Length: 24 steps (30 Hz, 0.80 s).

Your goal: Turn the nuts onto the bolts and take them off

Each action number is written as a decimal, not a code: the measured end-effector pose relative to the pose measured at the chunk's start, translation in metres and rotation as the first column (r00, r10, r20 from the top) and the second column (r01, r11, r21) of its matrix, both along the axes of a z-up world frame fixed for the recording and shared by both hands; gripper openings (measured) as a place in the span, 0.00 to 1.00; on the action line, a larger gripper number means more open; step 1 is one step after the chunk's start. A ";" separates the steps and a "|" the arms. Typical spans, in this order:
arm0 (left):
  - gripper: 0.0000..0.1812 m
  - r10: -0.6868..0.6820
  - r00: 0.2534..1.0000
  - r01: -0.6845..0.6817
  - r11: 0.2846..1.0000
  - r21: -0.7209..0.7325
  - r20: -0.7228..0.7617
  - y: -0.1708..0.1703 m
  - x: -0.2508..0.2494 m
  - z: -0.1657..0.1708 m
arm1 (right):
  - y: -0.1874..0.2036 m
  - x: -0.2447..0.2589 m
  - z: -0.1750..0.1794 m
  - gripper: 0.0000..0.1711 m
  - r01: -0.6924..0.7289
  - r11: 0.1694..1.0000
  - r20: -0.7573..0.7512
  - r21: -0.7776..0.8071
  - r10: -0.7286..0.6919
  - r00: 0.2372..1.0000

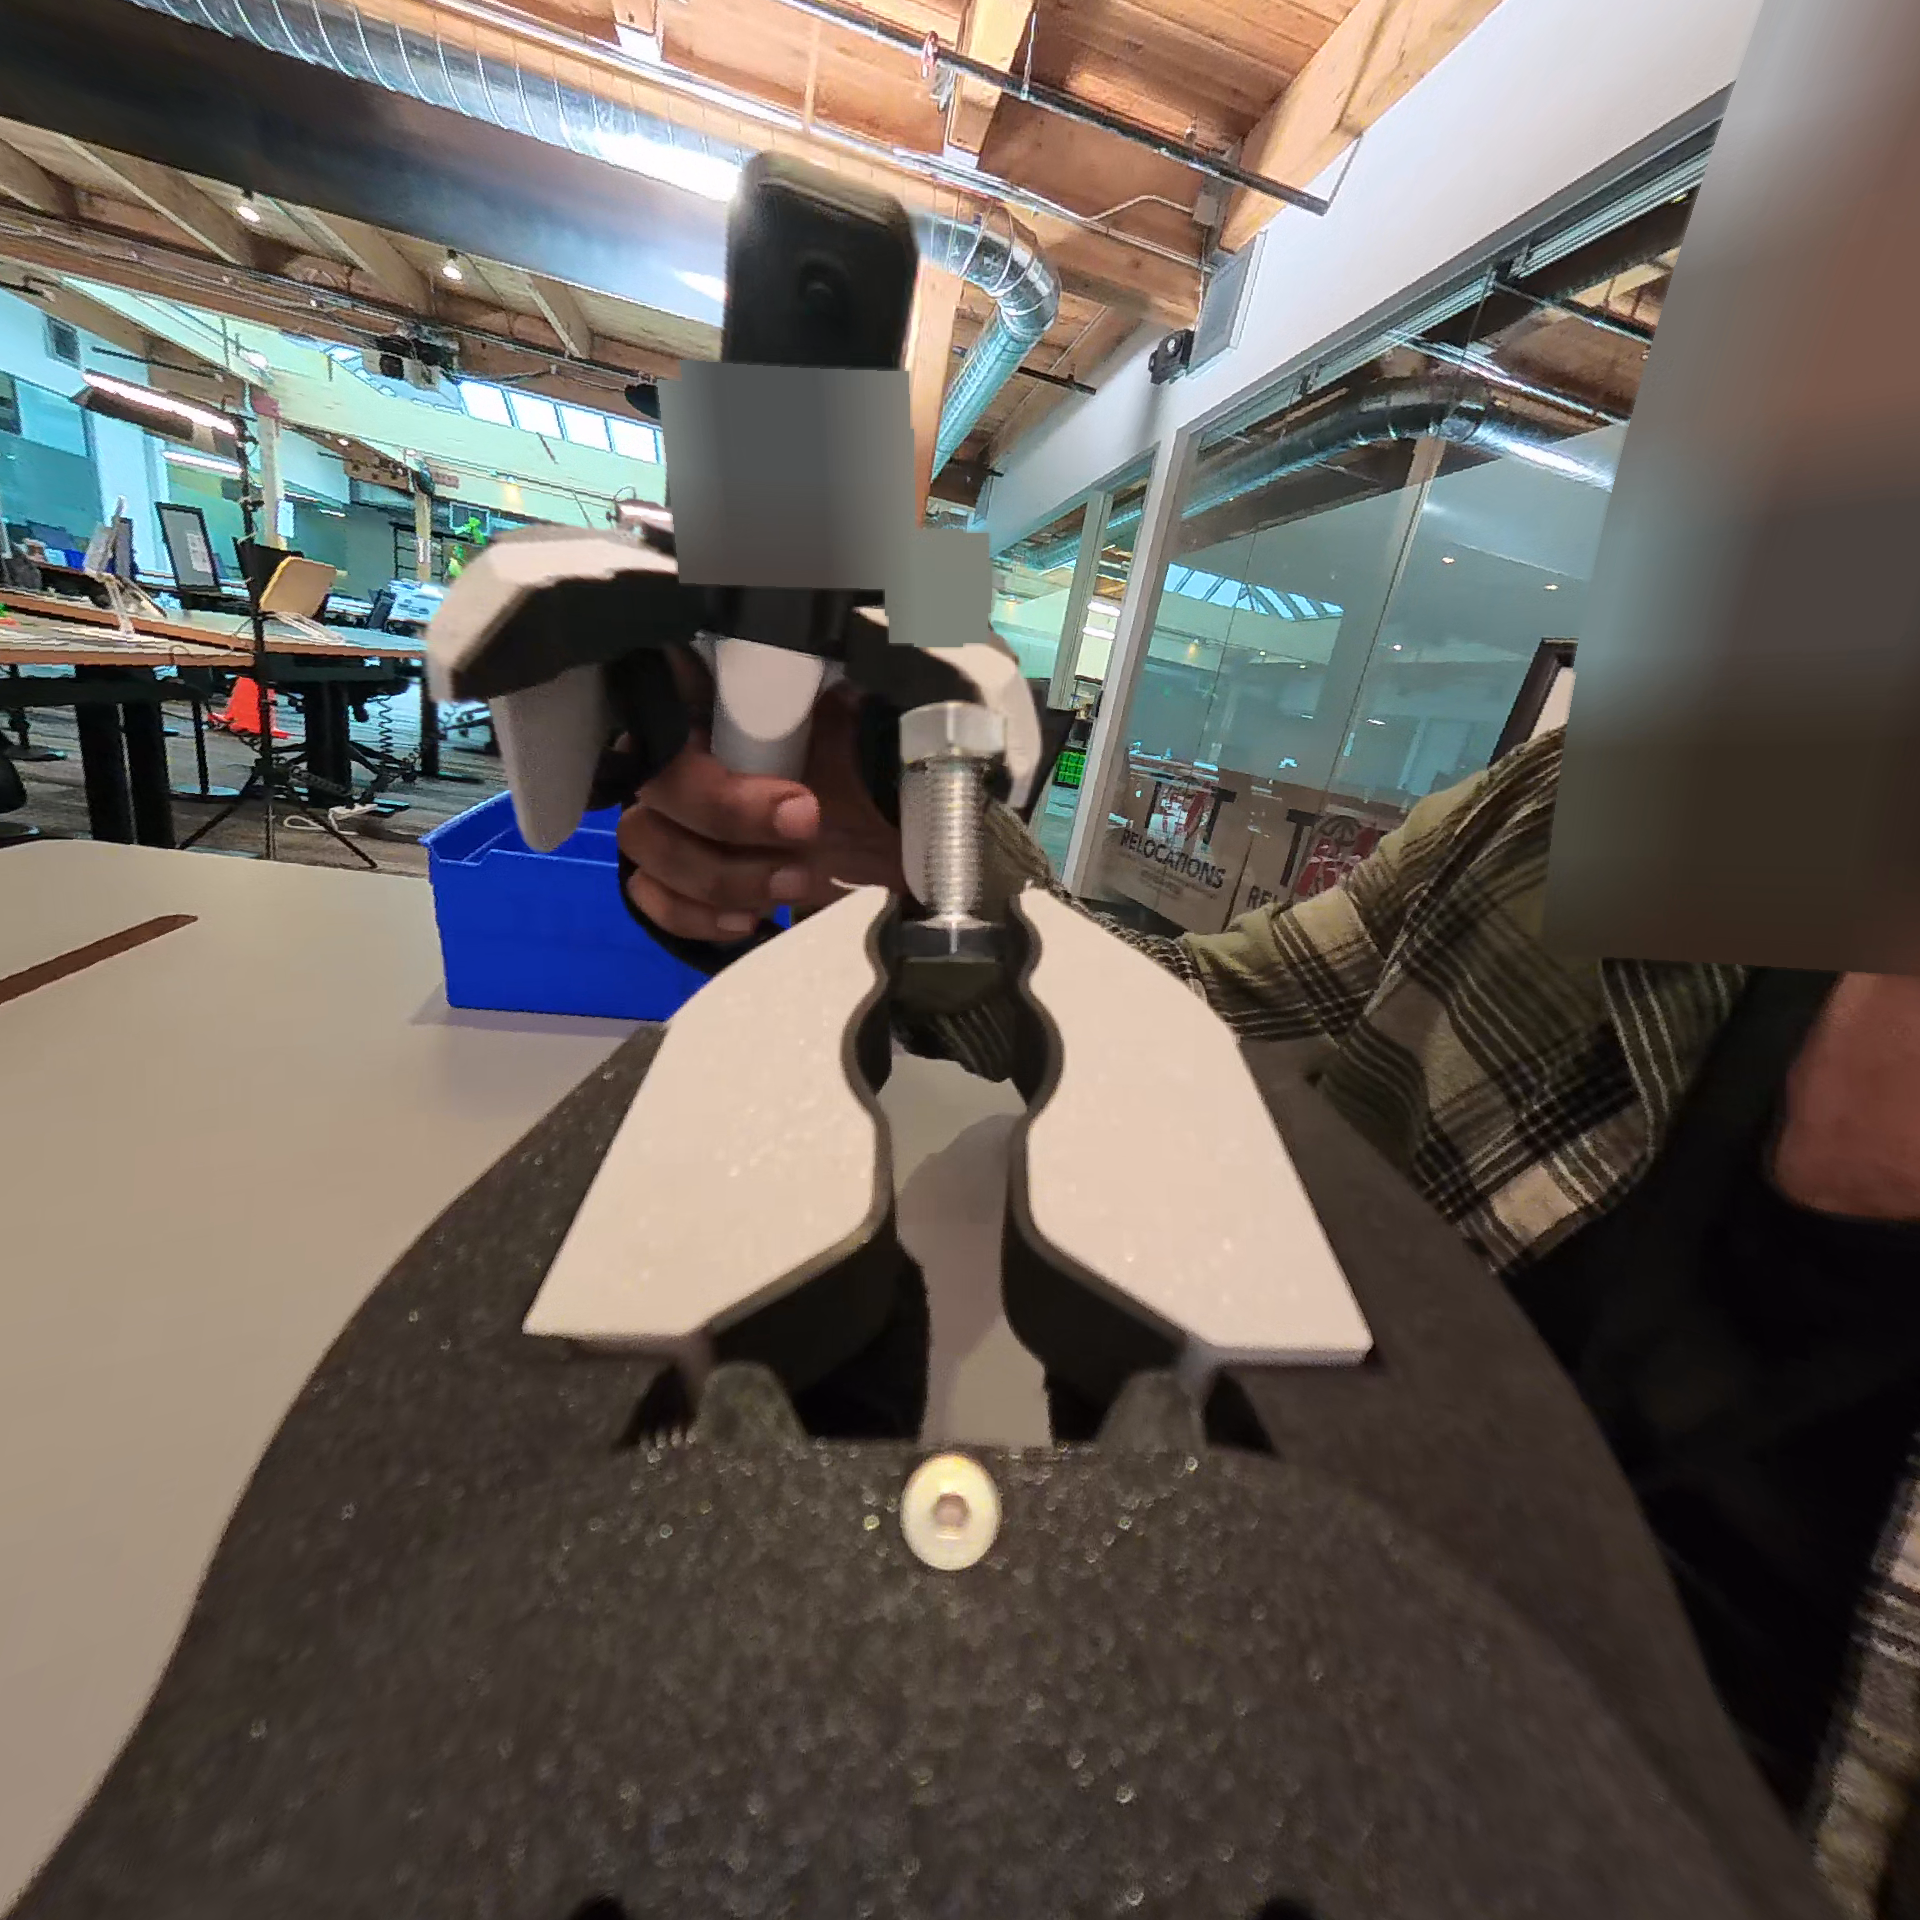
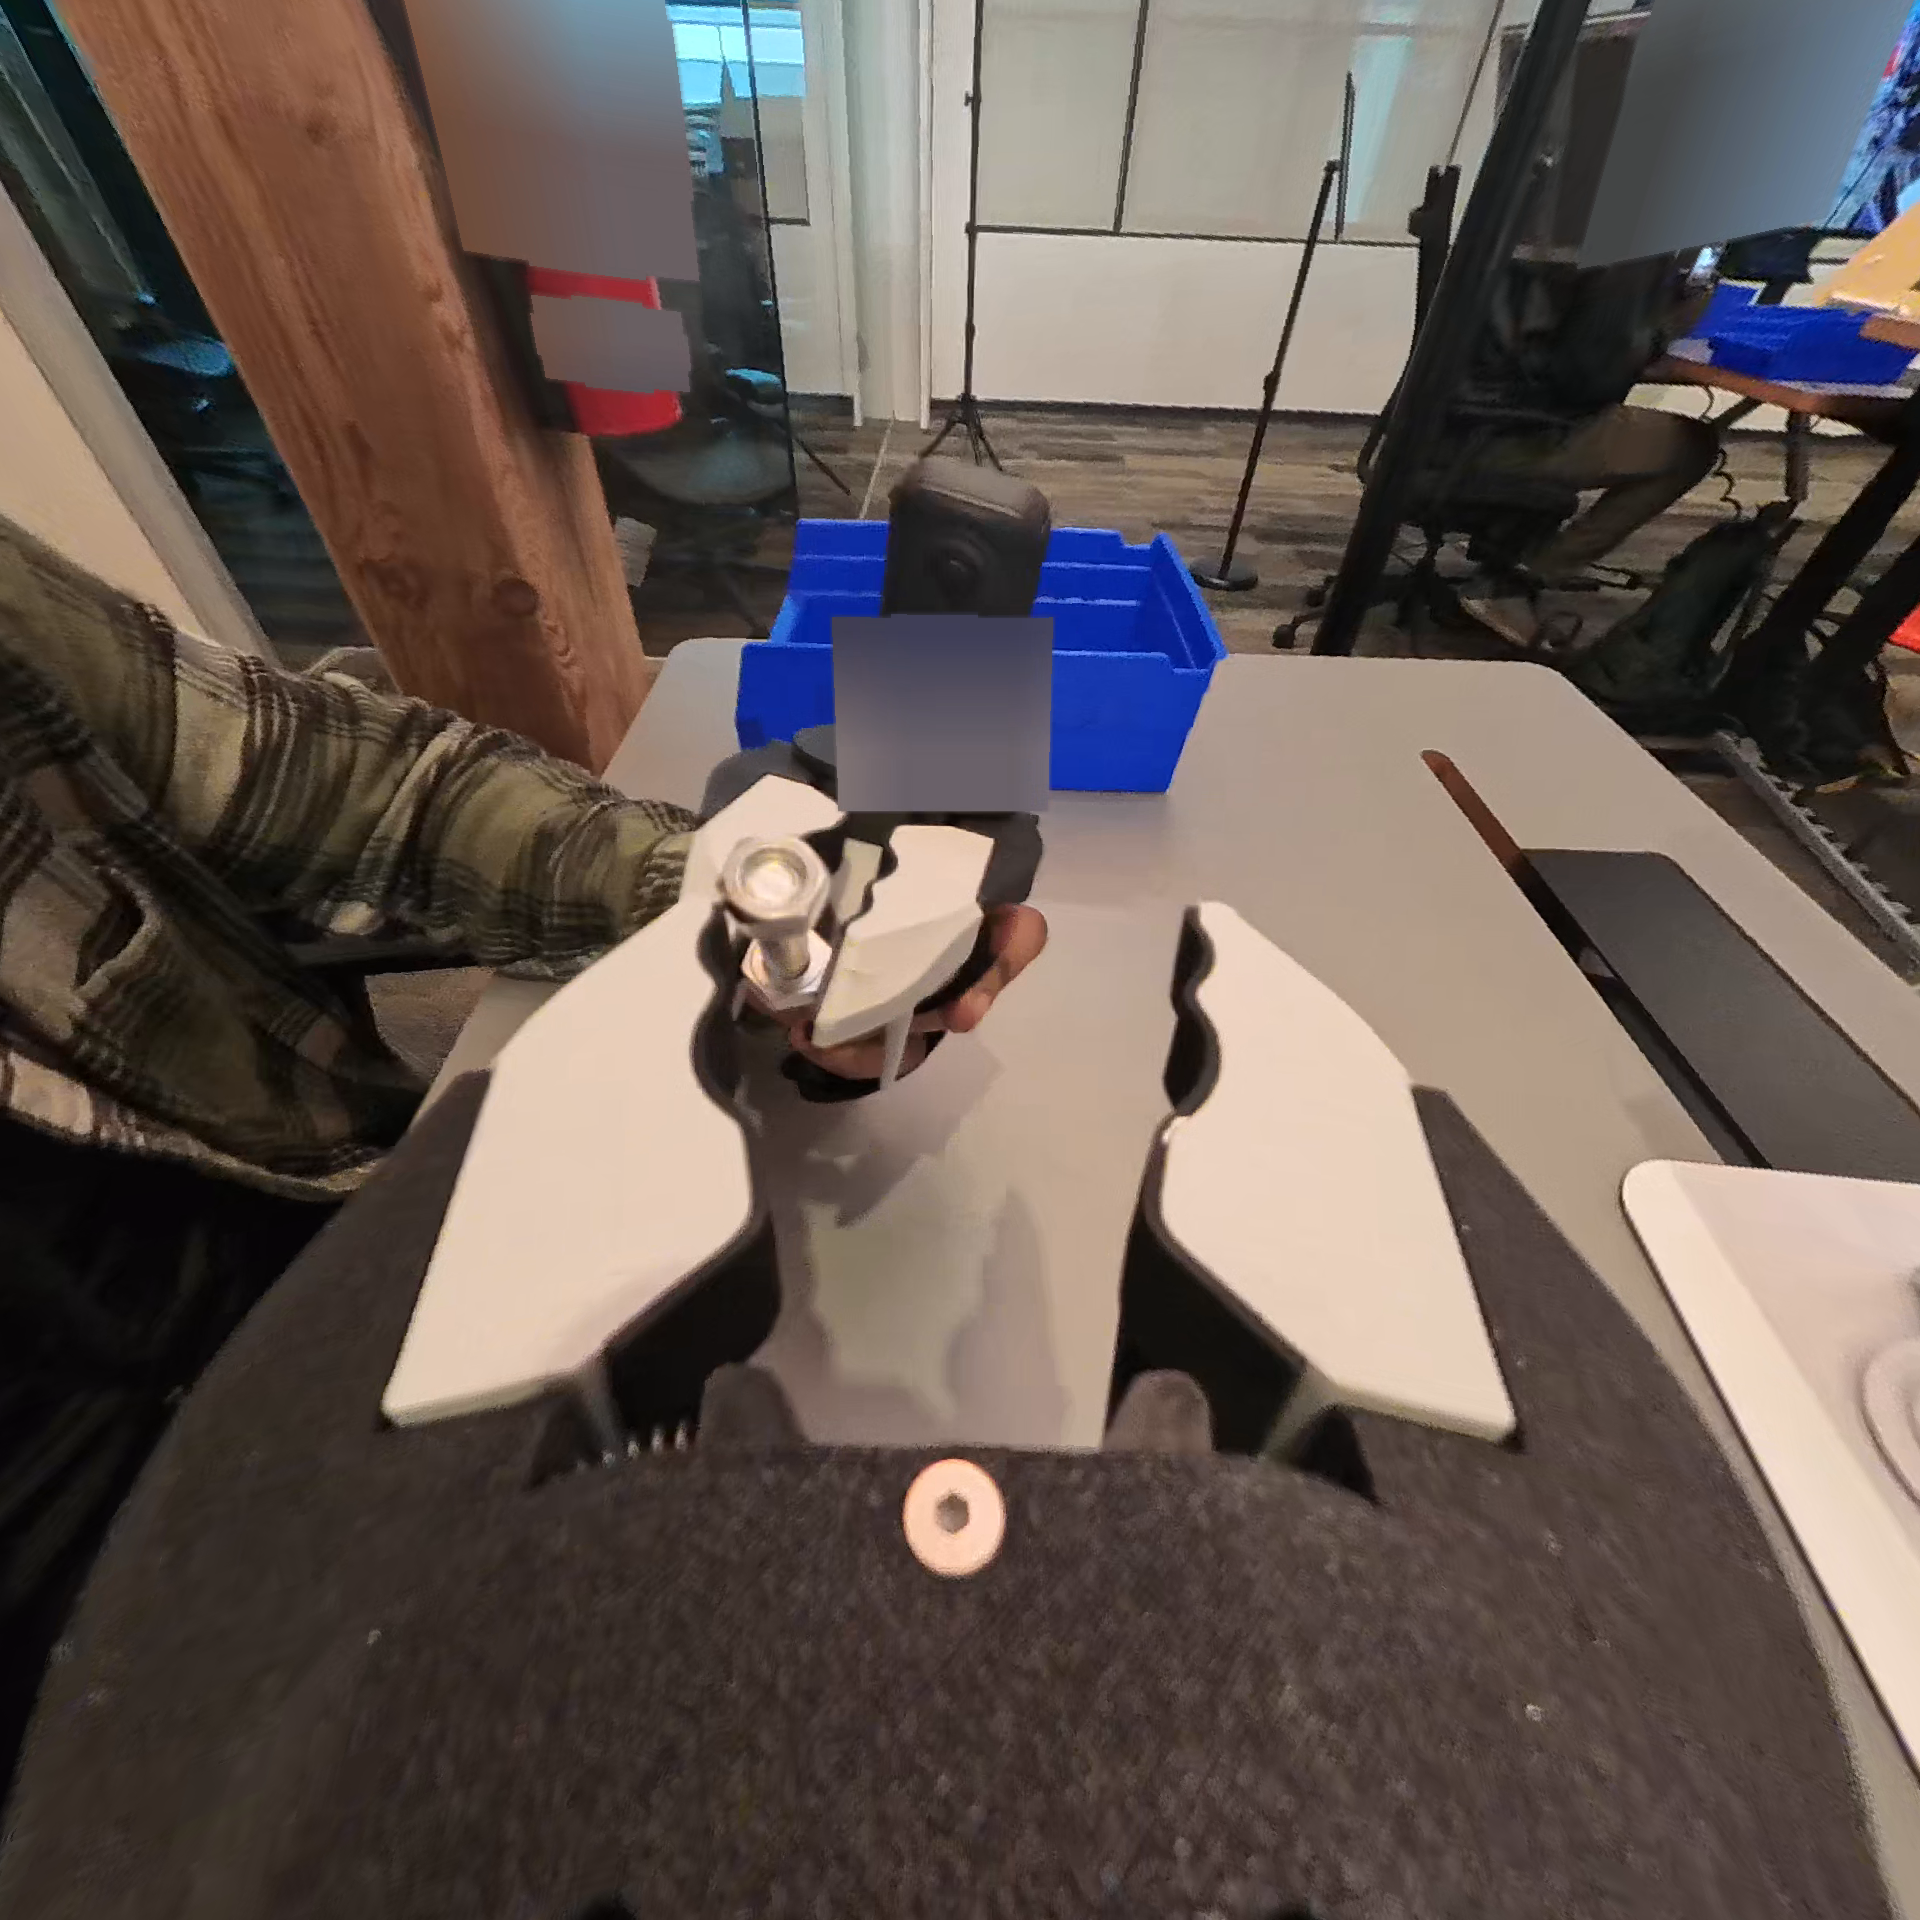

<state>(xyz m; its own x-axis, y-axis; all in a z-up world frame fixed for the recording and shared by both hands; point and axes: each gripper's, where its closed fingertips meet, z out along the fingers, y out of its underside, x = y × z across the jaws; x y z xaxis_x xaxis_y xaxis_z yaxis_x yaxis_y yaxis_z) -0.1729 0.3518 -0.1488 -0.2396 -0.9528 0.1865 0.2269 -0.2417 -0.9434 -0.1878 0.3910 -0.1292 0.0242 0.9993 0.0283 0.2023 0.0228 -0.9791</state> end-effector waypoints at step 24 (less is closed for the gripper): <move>0.10 0.170 0.985 -0.170 0.985 0.000 0.005 0.024 -0.008 -0.001 | -0.003 0.005 0.009 0.32 0.106 0.979 0.031 -0.172 -0.102 0.994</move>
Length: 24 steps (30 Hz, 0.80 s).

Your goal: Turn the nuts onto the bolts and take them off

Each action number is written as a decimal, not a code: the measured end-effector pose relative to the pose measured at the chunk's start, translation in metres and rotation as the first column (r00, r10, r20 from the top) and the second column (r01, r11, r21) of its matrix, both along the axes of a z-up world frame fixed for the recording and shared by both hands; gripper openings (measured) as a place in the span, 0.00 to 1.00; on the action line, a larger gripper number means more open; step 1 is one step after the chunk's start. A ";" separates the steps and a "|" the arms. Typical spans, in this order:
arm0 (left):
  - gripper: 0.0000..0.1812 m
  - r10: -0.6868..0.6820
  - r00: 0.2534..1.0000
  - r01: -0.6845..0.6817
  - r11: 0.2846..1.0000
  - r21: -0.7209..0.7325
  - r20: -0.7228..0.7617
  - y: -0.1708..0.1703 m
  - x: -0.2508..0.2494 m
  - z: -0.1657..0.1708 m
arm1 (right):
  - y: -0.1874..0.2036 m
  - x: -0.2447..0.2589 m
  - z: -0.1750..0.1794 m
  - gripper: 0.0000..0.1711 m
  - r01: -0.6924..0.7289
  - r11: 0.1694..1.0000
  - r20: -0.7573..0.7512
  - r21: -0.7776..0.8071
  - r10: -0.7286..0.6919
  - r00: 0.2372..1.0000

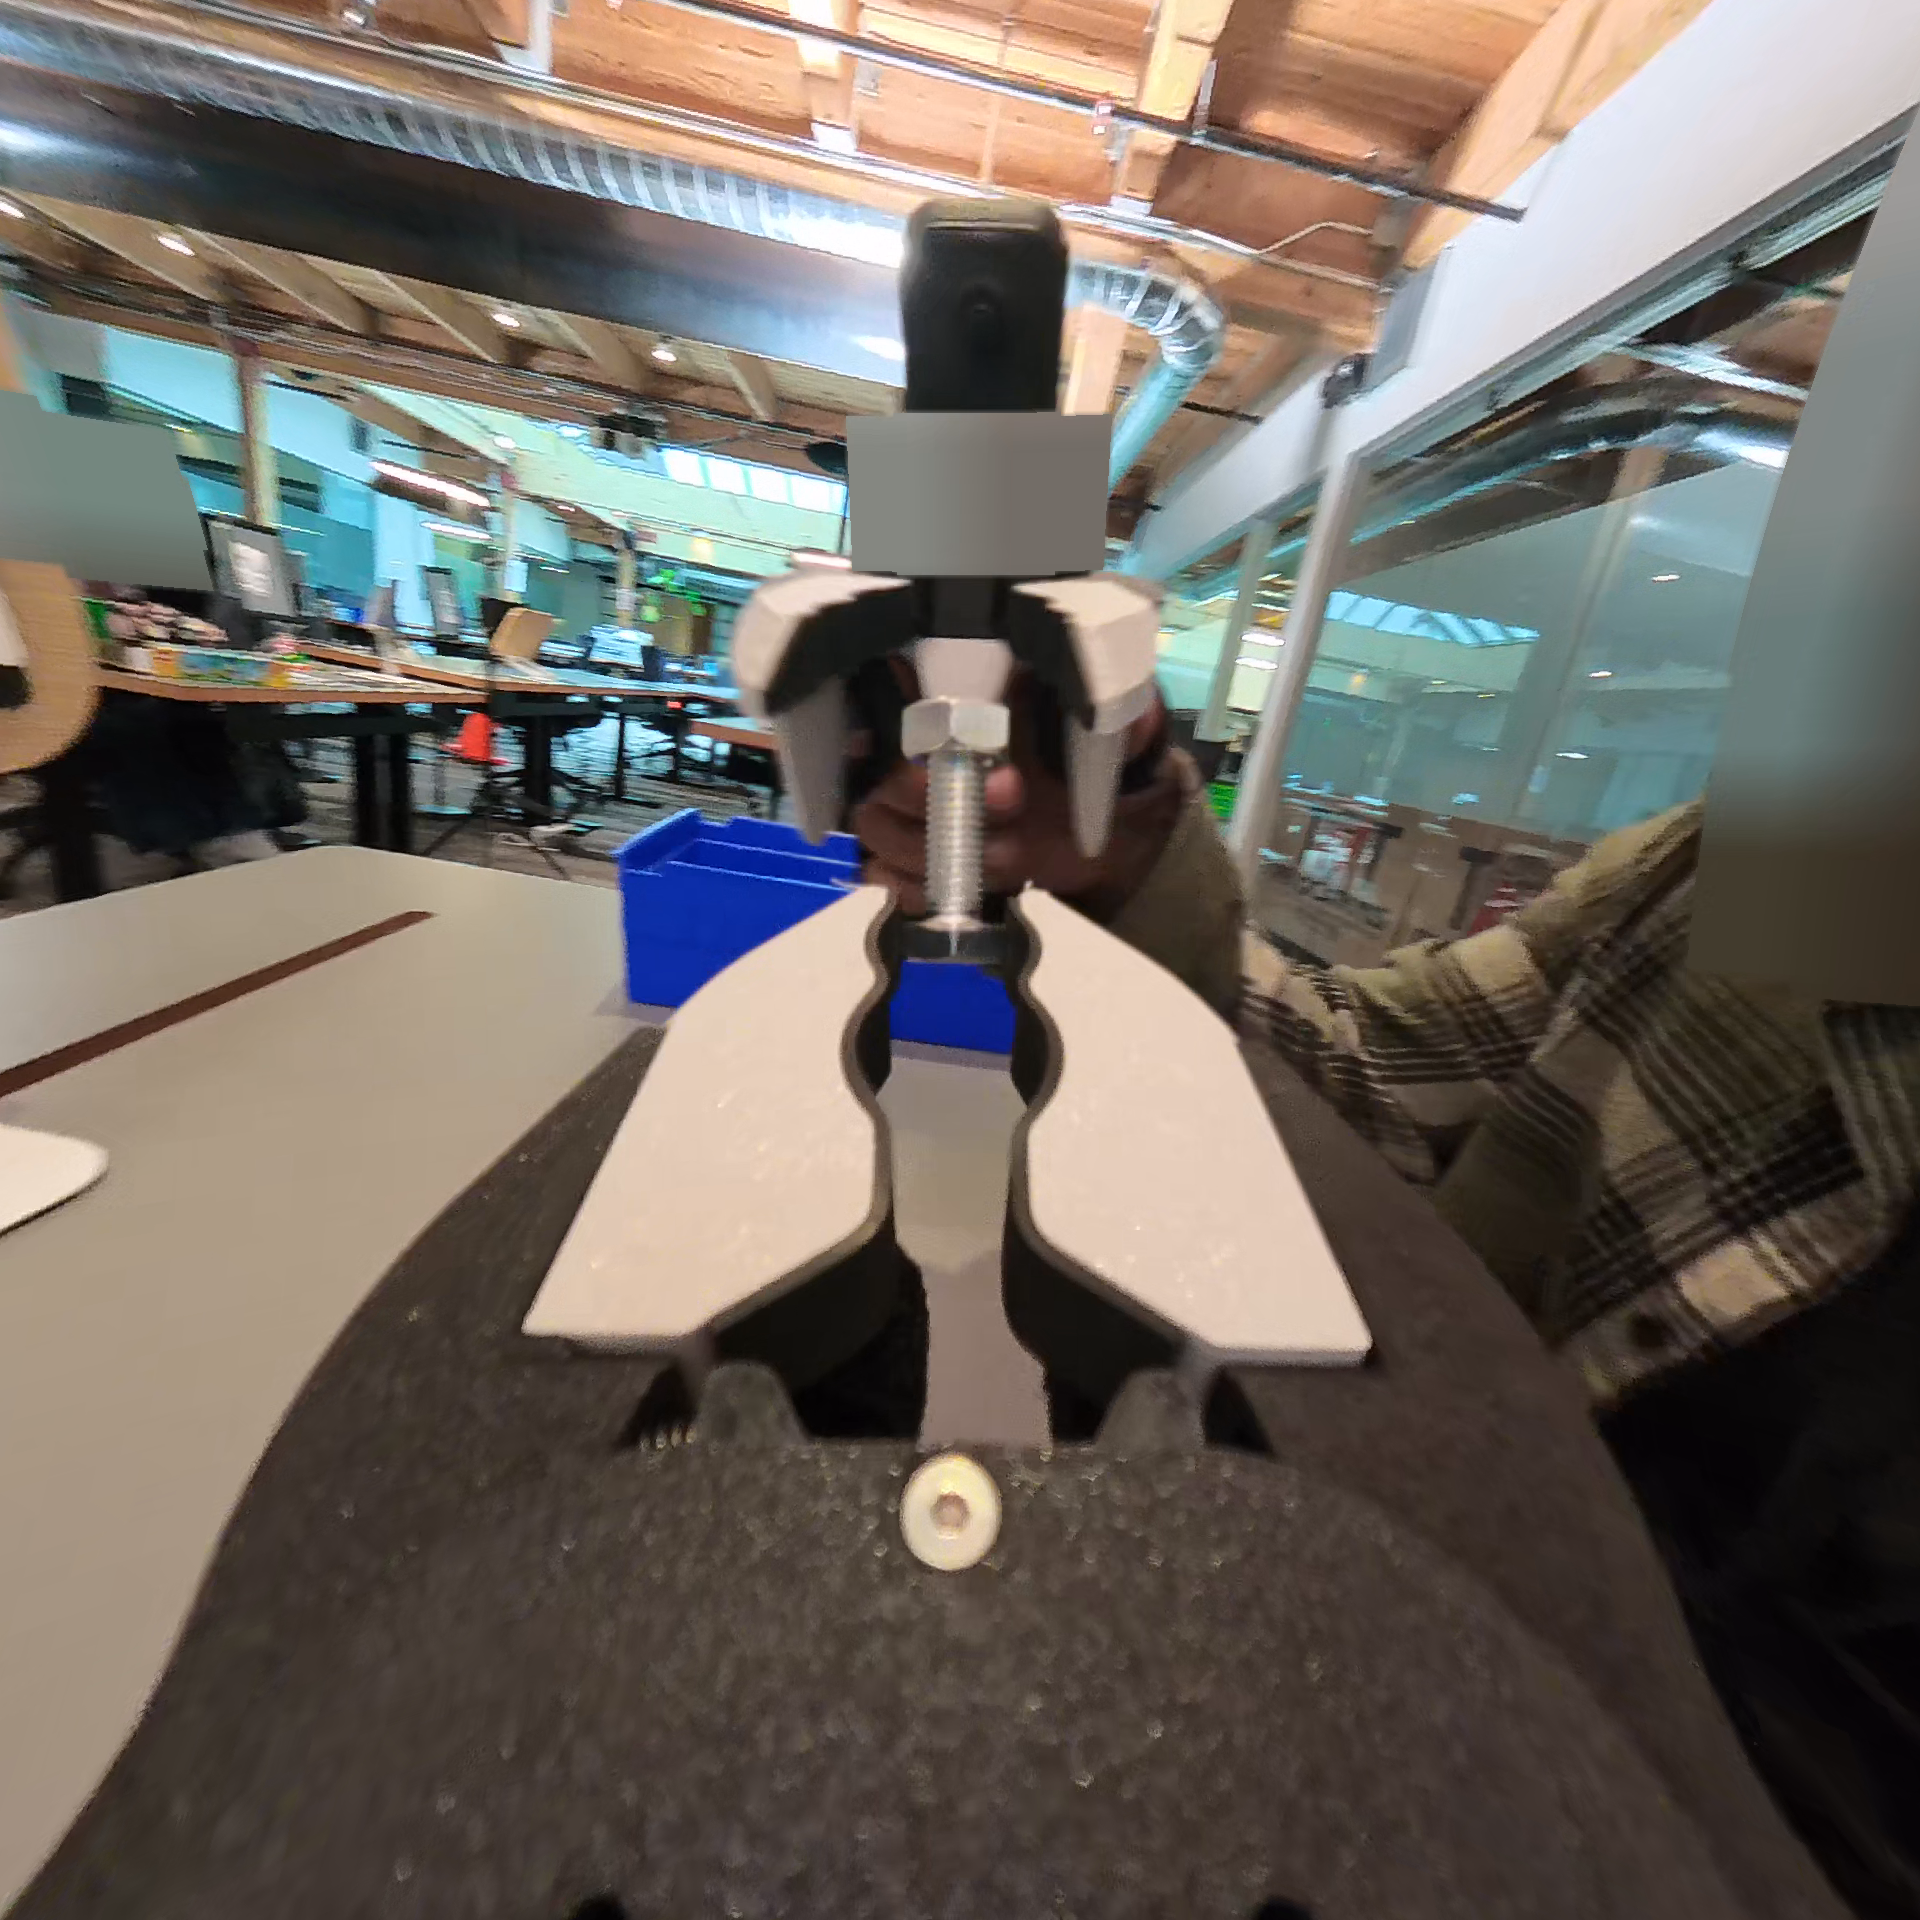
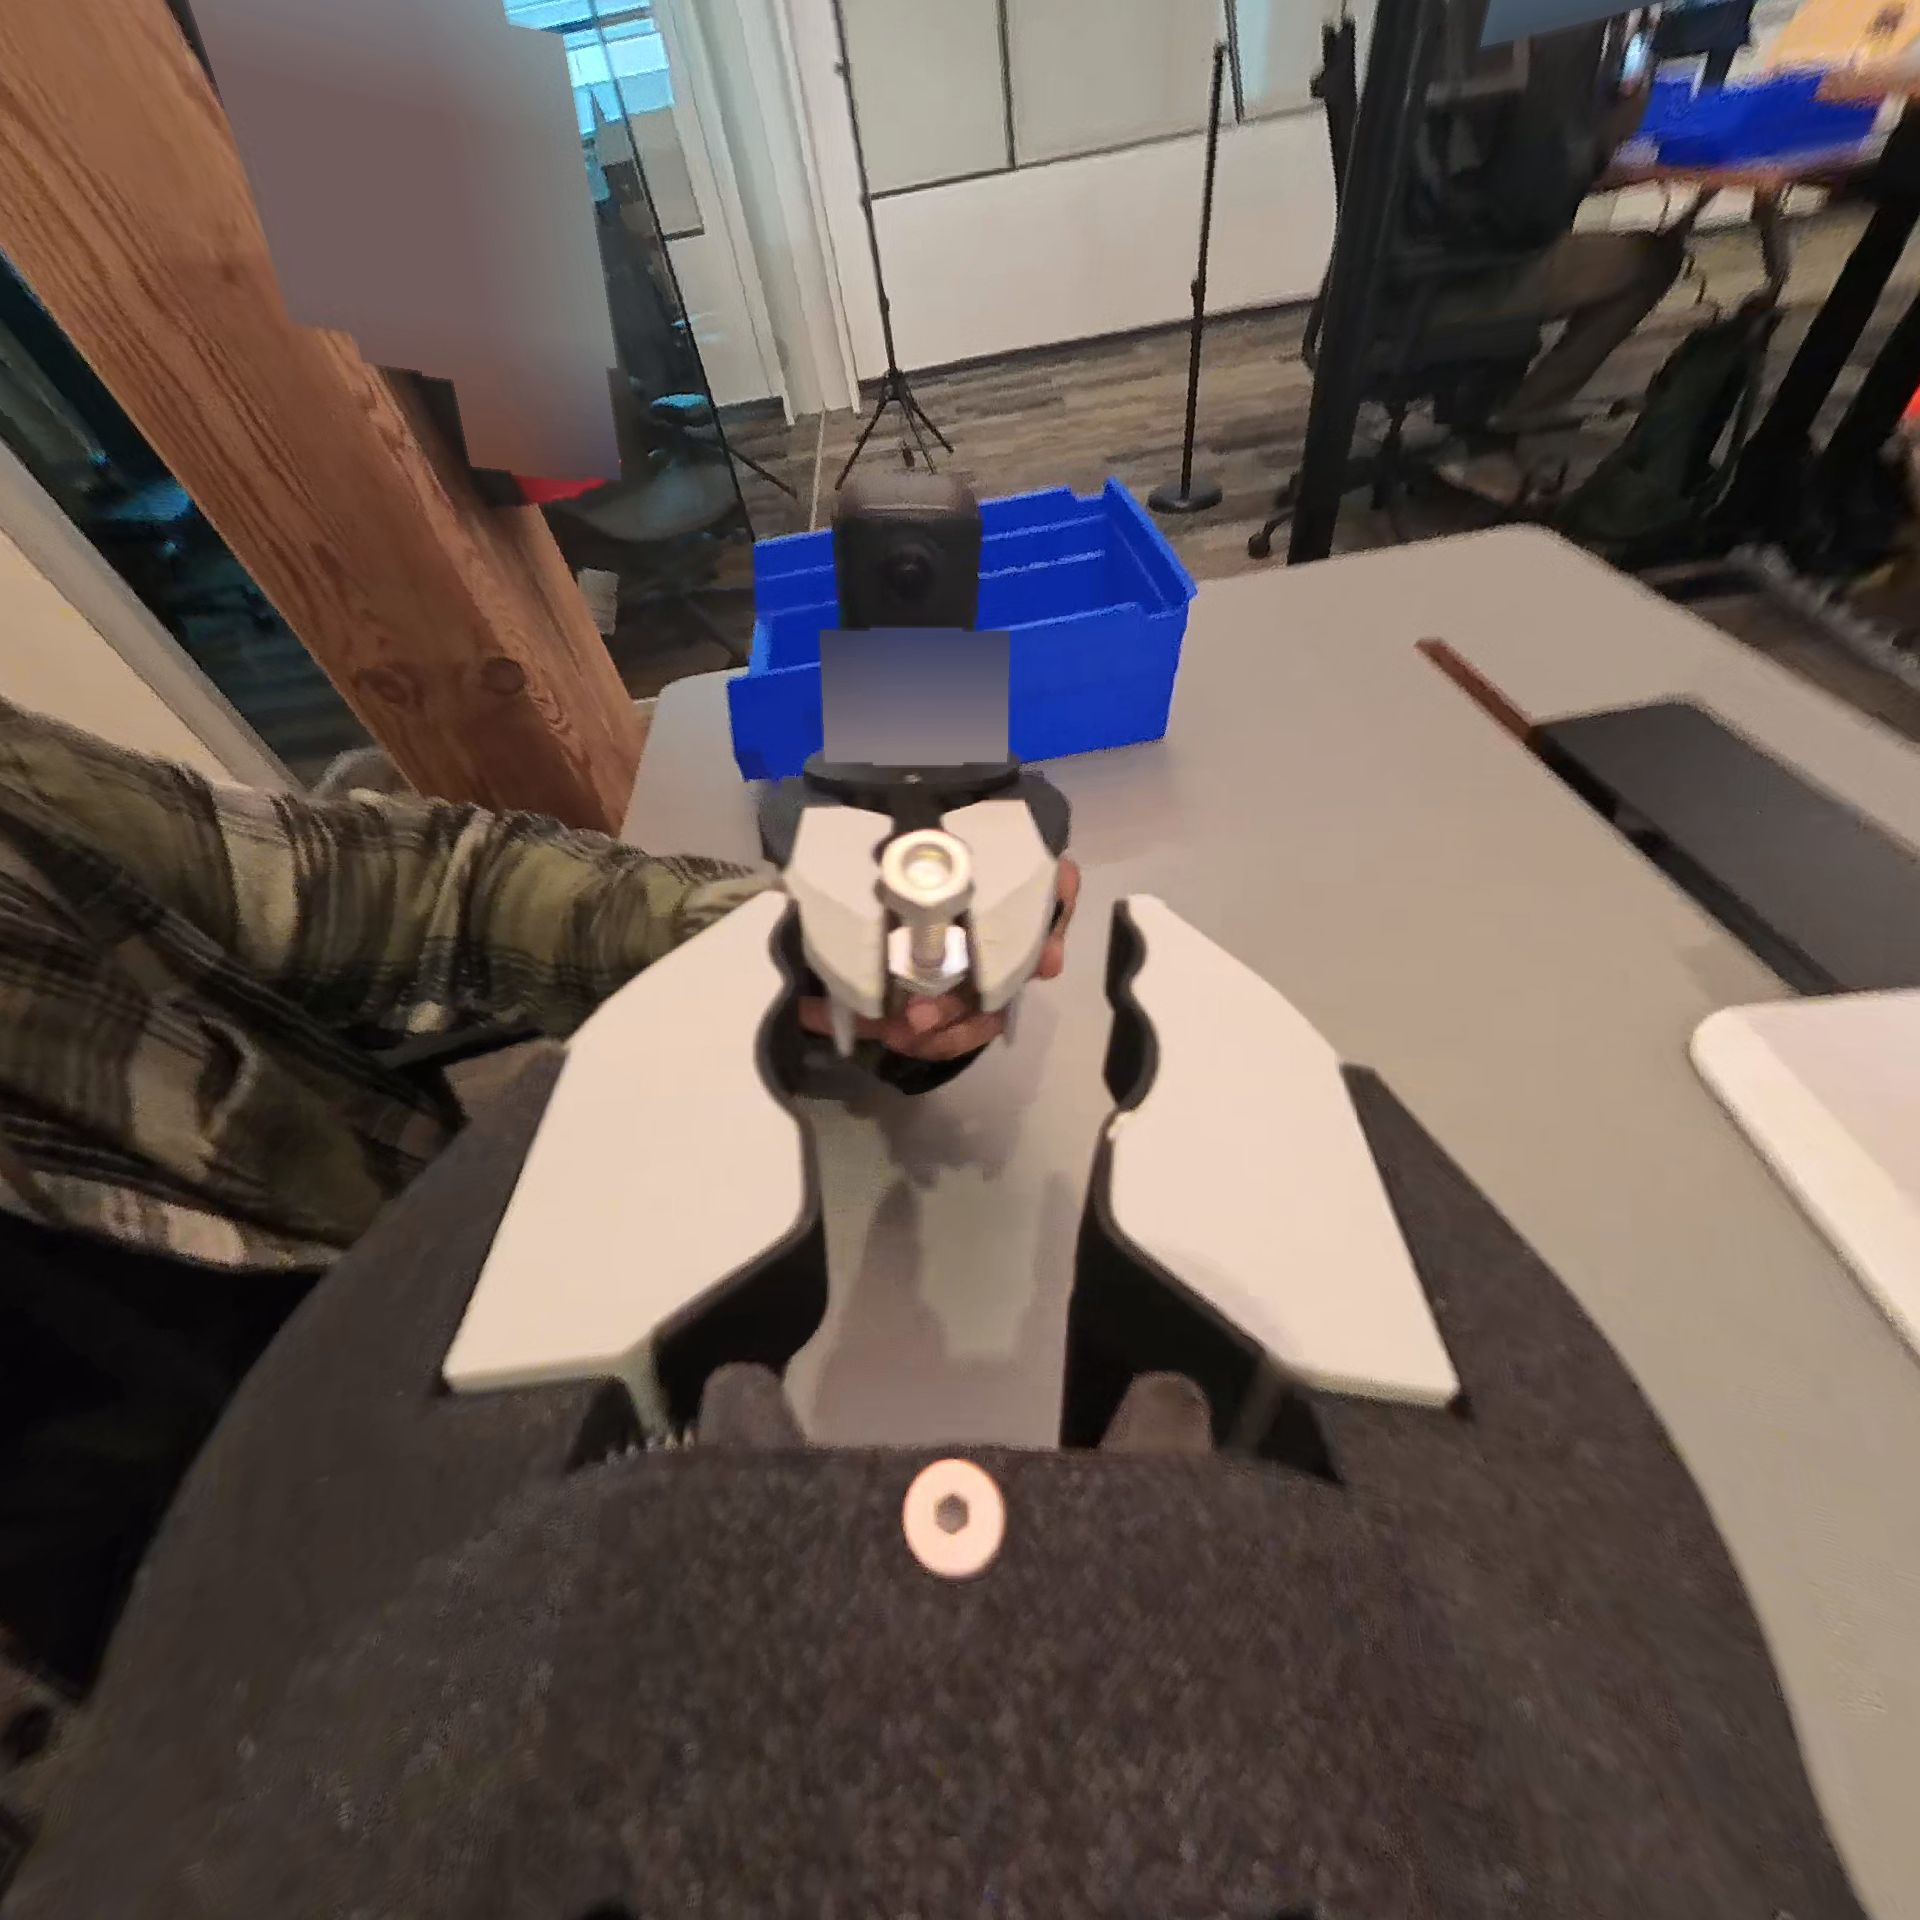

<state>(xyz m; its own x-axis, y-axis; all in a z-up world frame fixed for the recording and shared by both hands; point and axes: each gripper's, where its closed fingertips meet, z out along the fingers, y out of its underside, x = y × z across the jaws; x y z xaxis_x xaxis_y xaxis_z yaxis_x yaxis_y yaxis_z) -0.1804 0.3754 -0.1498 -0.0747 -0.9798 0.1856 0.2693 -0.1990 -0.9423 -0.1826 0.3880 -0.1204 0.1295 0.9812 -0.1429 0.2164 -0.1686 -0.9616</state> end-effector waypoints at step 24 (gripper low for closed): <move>0.10 -0.326 0.945 0.324 0.944 -0.062 -0.030 -0.037 0.011 -0.006 | -0.043 -0.007 -0.011 0.10 -0.346 0.899 0.094 0.268 0.333 0.938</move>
<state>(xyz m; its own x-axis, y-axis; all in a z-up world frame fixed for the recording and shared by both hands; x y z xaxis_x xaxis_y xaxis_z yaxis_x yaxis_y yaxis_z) -0.1694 0.3379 -0.1562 -0.3788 -0.8915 0.2483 0.1440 -0.3219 -0.9358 -0.1895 0.3446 -0.1311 -0.2185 0.9659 0.1387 0.2570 0.1941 -0.9467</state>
